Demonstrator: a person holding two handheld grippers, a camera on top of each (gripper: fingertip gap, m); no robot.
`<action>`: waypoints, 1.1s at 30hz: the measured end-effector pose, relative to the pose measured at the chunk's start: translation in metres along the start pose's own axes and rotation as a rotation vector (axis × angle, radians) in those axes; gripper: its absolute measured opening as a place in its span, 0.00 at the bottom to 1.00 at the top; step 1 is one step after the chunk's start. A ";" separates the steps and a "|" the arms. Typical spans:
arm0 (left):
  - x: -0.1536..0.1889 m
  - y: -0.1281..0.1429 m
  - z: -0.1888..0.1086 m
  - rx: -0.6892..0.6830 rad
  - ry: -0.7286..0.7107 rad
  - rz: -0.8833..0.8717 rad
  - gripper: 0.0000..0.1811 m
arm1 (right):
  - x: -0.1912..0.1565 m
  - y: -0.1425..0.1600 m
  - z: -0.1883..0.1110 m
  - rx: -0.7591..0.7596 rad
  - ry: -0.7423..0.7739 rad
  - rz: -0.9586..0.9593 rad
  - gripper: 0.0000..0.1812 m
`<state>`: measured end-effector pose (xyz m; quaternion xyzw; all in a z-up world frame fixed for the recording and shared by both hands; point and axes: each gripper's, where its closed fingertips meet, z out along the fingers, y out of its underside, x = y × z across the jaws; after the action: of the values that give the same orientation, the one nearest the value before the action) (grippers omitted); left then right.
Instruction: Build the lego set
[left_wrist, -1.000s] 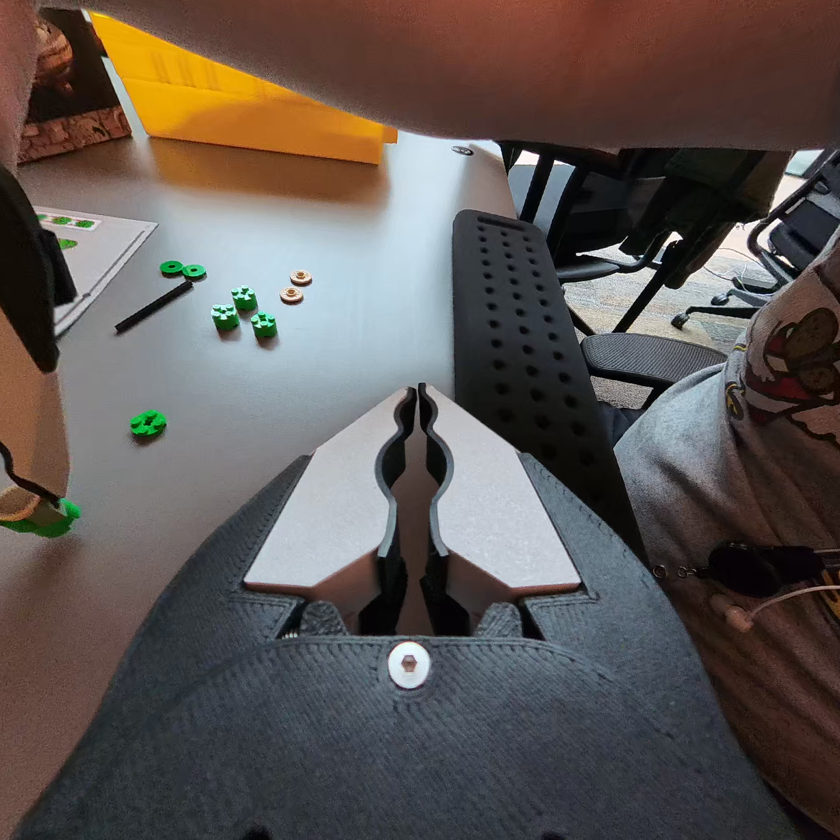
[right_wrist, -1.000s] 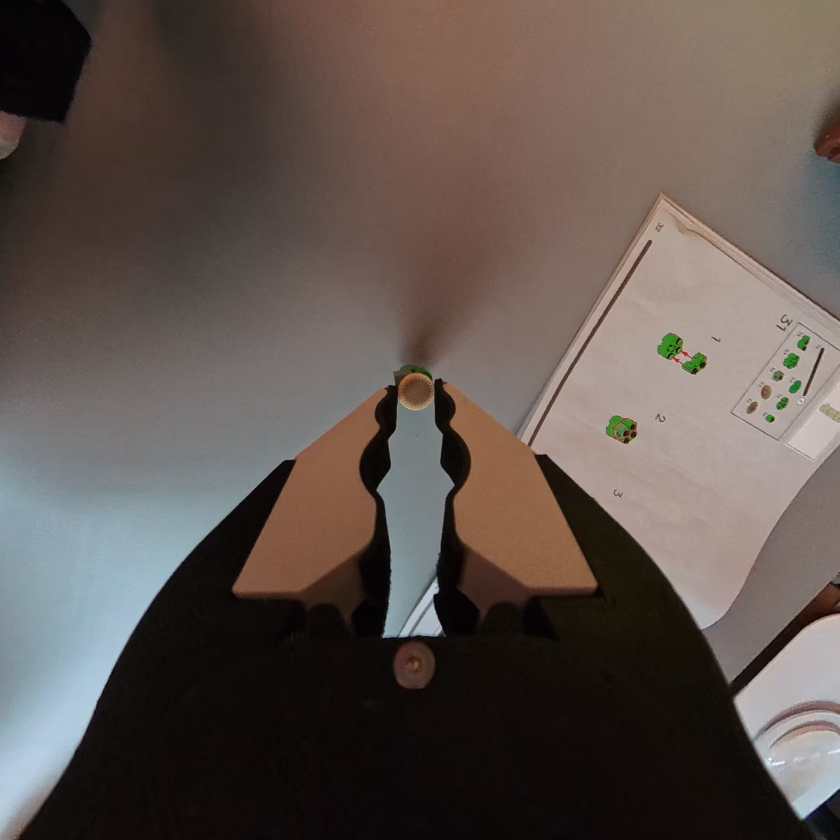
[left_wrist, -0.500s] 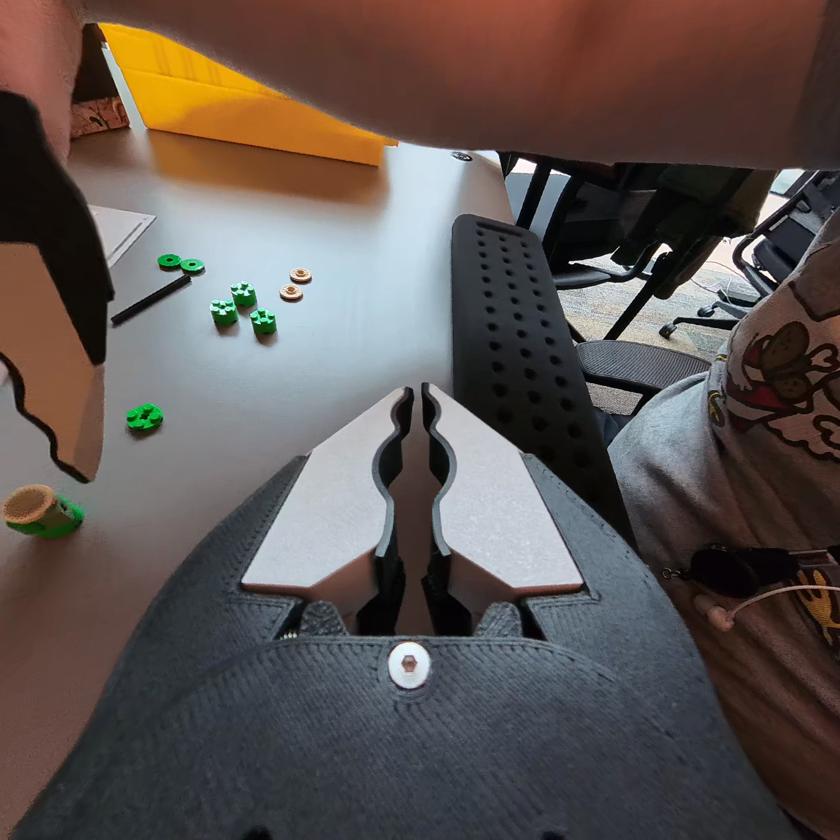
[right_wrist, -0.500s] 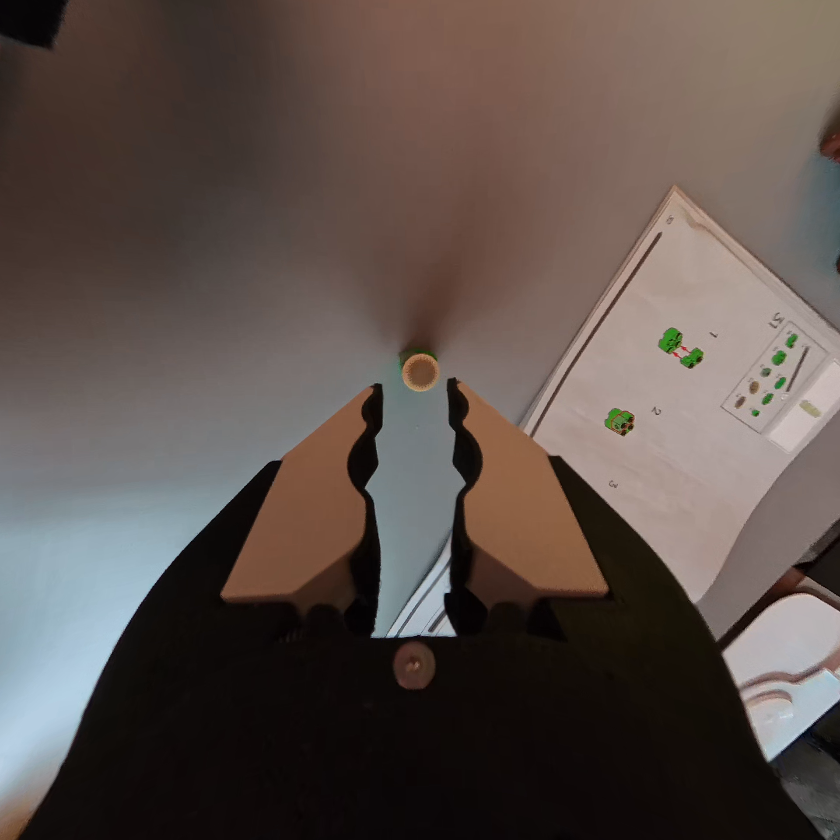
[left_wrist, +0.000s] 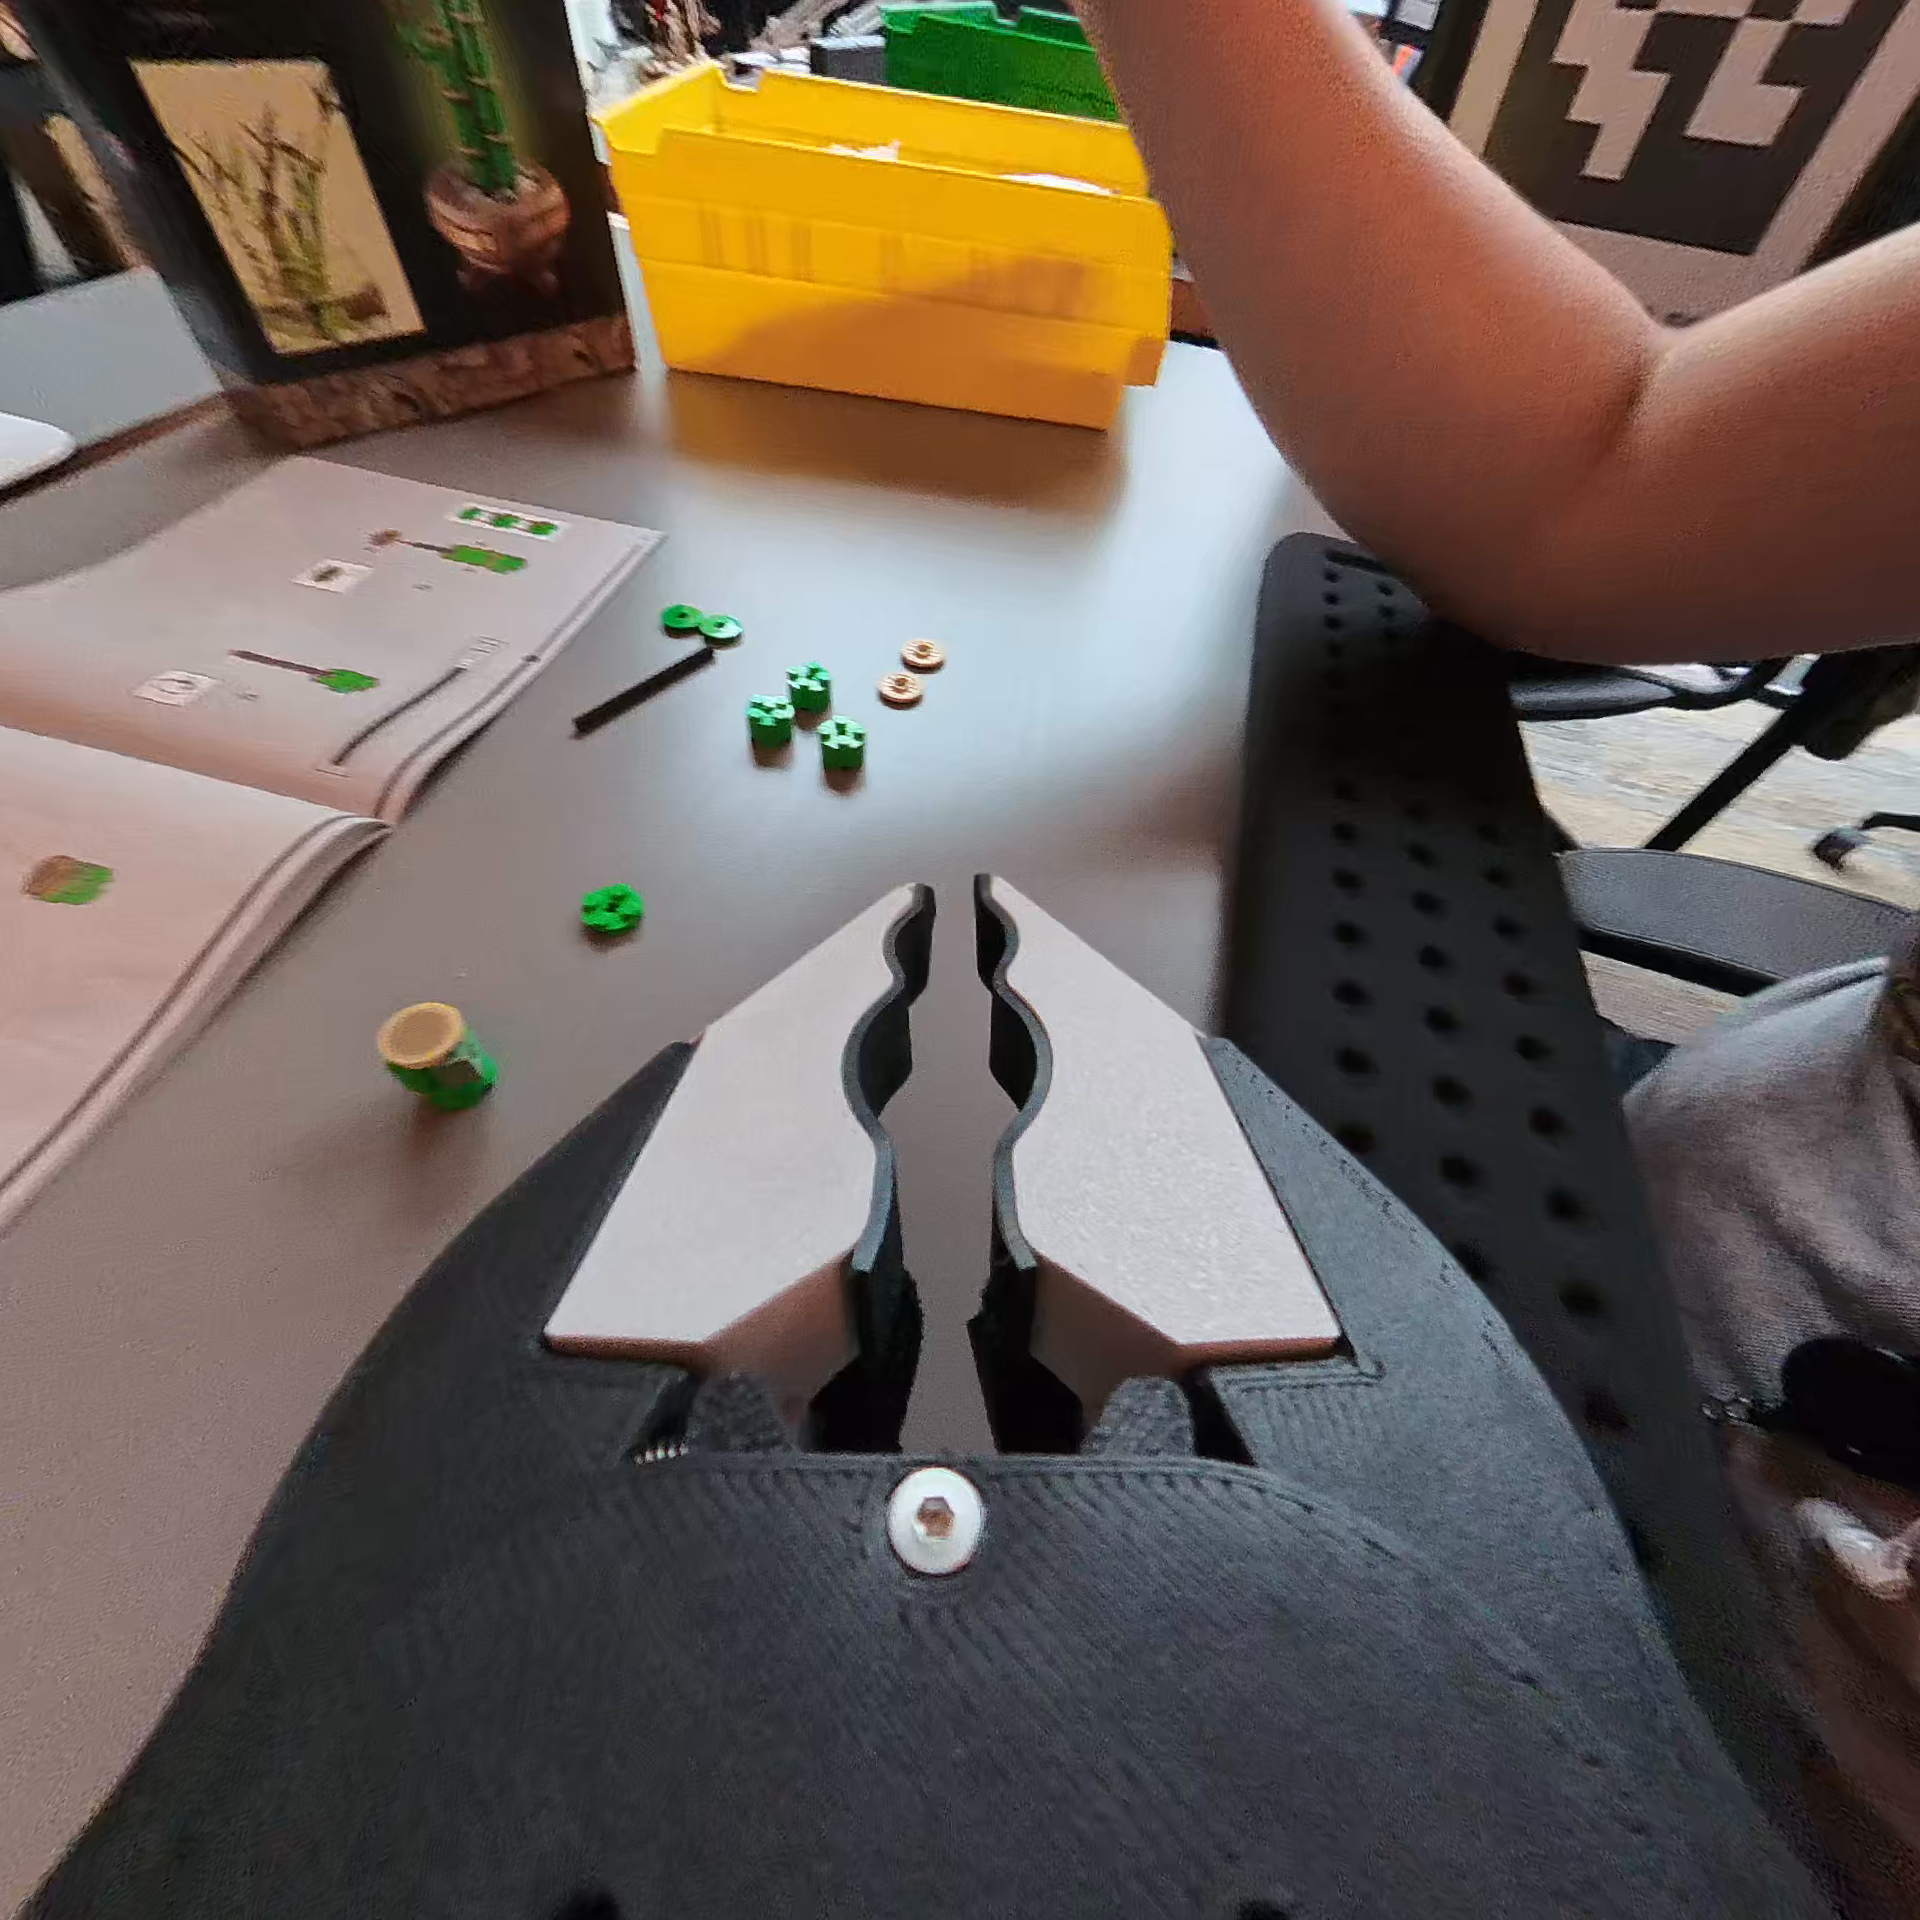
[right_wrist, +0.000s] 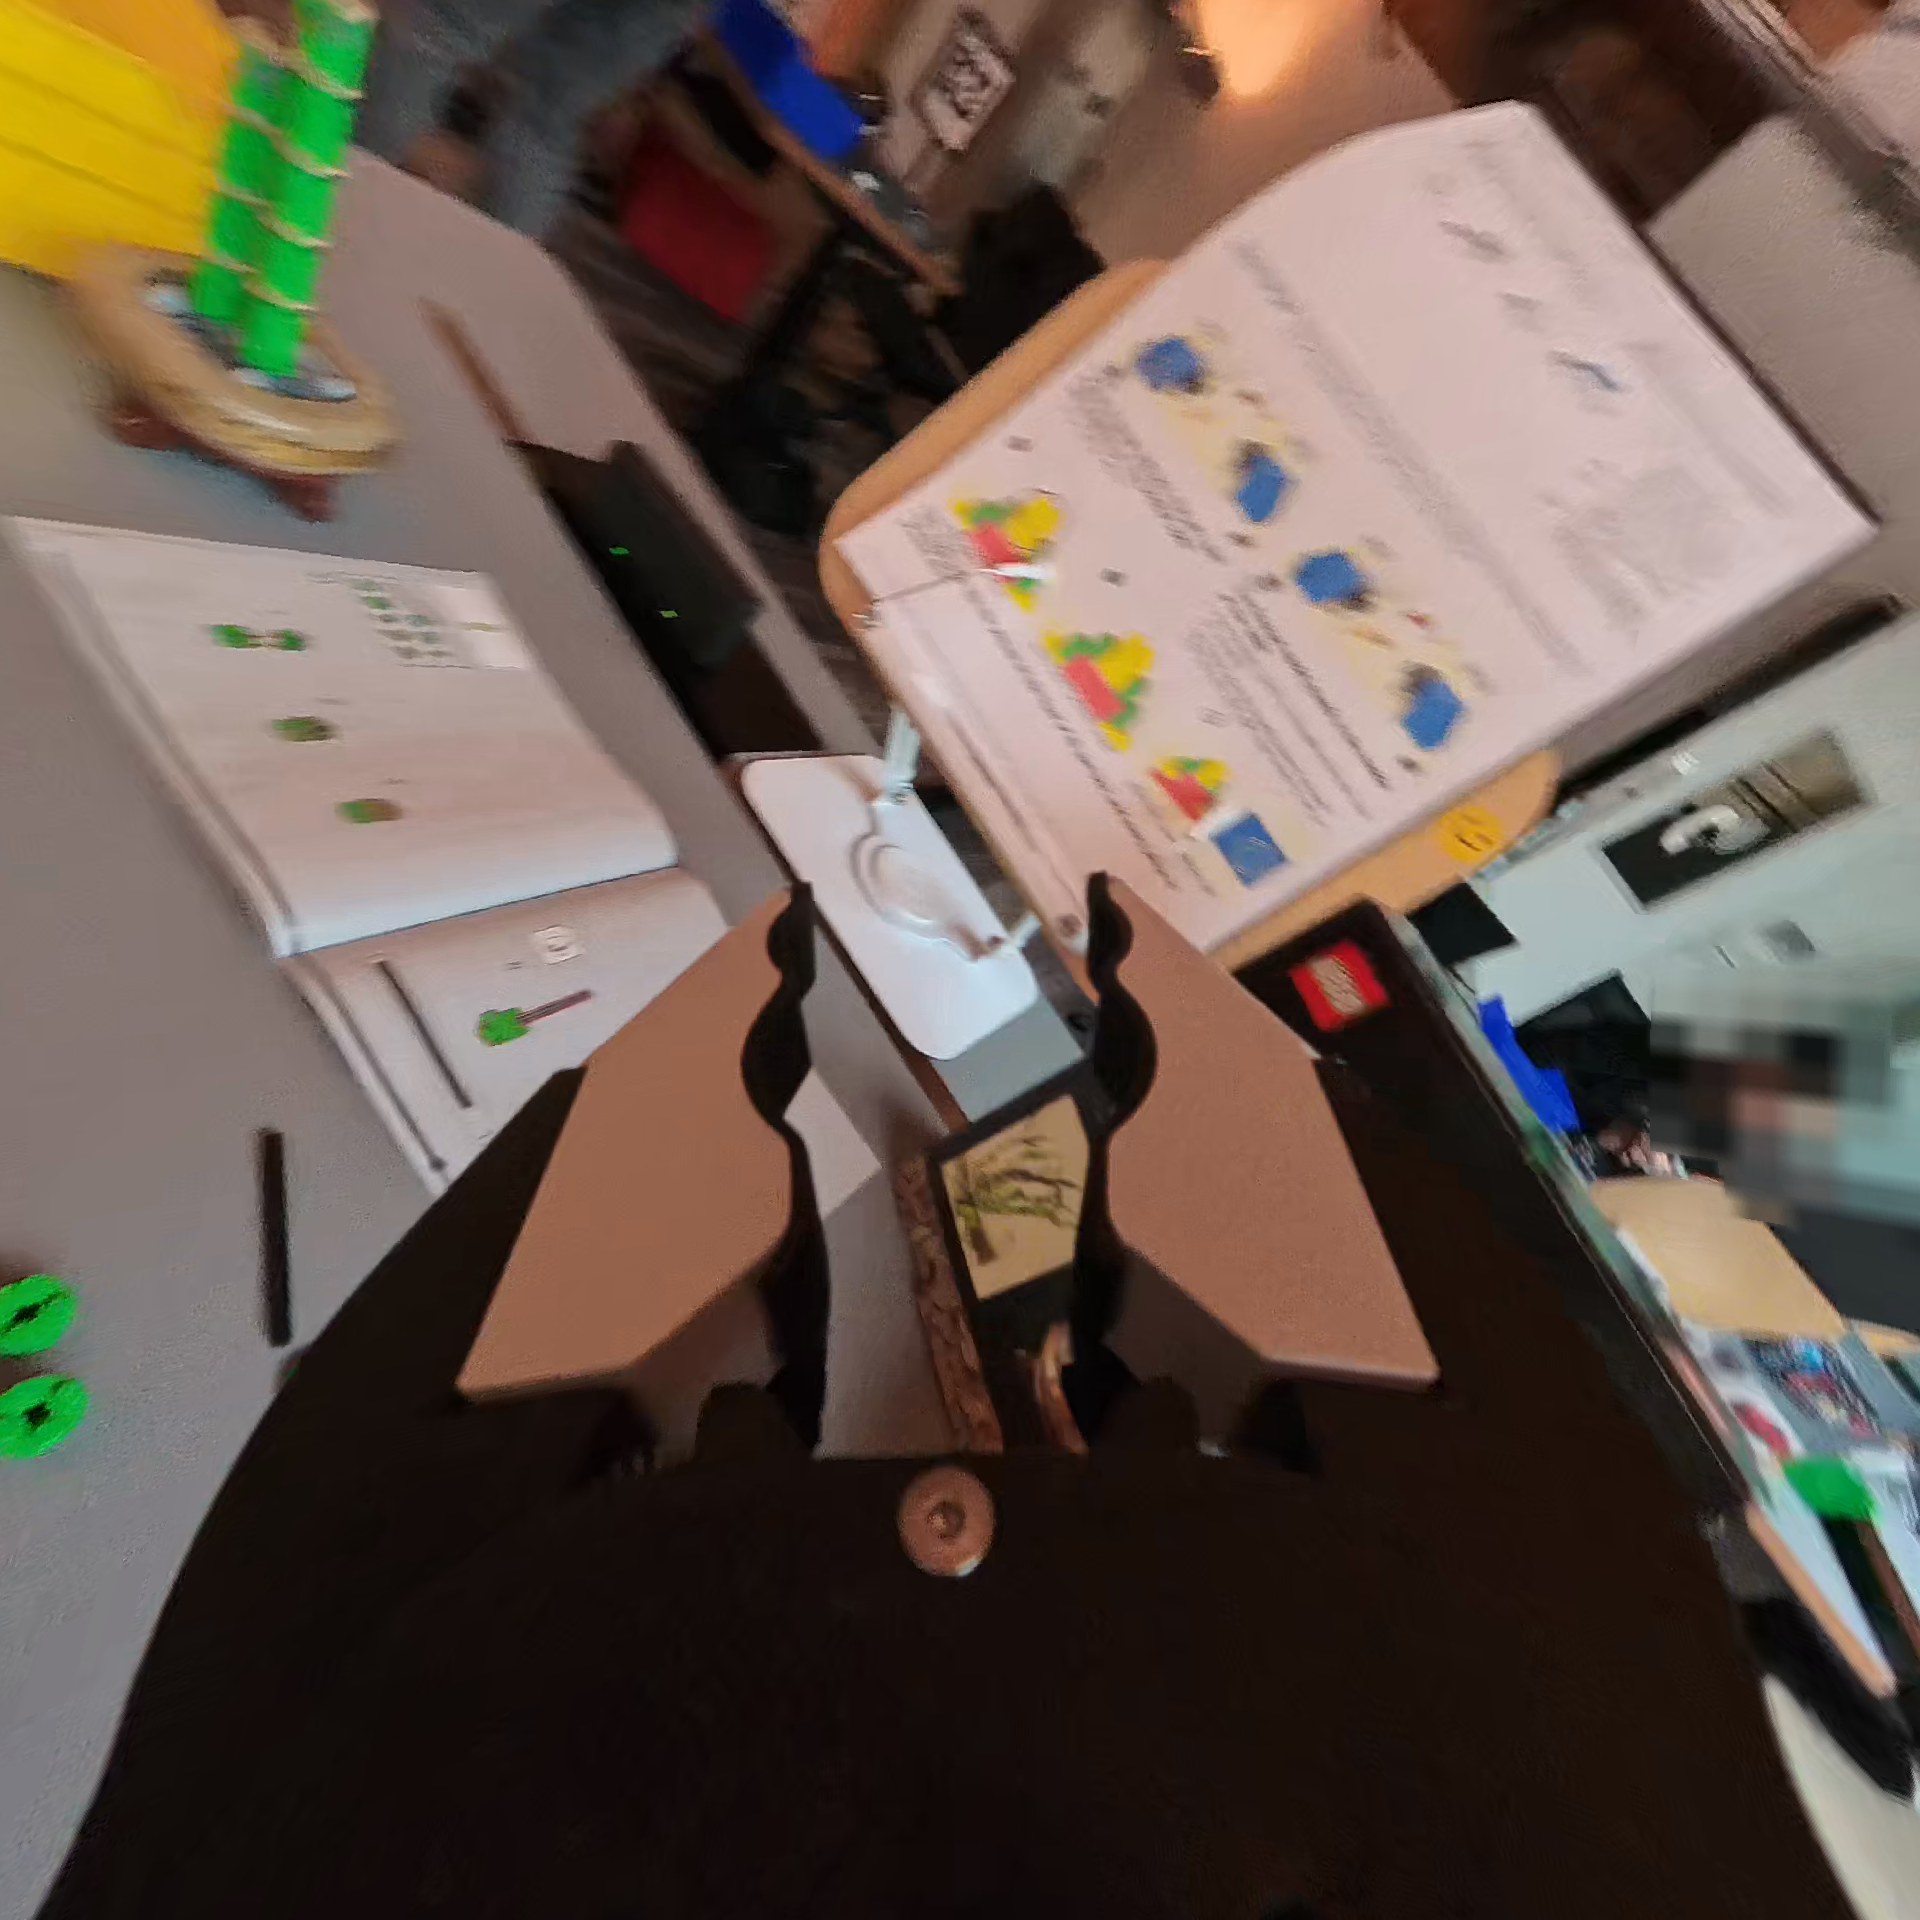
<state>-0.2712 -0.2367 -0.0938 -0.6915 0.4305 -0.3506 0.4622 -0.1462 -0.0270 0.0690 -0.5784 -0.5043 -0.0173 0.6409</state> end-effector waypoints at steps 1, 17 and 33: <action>-0.005 -0.002 -0.002 0.012 -0.032 0.011 0.03 | 0.010 0.002 -0.006 0.004 0.032 0.041 0.31; -0.073 -0.013 -0.026 0.086 -0.358 -0.080 0.05 | -0.039 0.069 0.020 -0.124 -0.316 0.230 0.02; -0.108 0.023 -0.019 -0.118 -0.419 -0.193 0.18 | -0.096 0.122 0.017 -0.331 -0.591 0.221 0.00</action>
<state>-0.3358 -0.1482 -0.1185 -0.8128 0.2770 -0.2164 0.4646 -0.1306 -0.0277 -0.0863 -0.7056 -0.5927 0.1387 0.3627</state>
